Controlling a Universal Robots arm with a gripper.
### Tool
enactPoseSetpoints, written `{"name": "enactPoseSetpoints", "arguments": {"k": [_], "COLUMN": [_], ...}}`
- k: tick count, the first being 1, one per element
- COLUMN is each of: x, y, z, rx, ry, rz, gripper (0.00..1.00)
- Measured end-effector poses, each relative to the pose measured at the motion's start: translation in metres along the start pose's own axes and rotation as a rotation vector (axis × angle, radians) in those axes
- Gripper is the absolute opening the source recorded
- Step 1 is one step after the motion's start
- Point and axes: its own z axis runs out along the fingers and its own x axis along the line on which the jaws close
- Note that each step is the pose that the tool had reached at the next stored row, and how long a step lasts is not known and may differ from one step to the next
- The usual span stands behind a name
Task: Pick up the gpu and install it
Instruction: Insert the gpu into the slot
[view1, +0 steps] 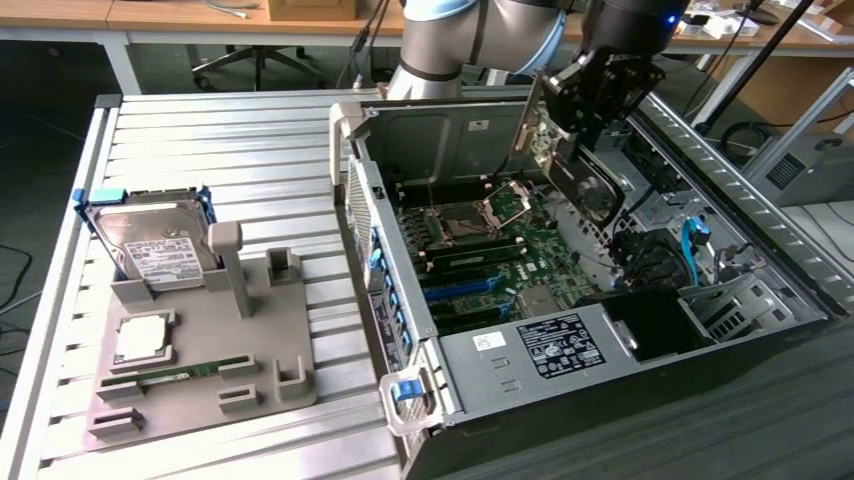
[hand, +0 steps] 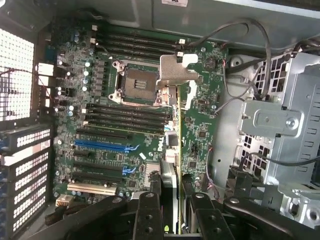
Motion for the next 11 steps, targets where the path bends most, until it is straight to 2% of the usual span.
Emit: {"name": "enactPoseSetpoints", "arguments": {"k": [11], "x": [0.0000], "y": [0.0000], "z": [0.0005], "rx": [-0.0027], "ry": [-0.0049], "rz": [-0.083], "gripper": [0.27]}}
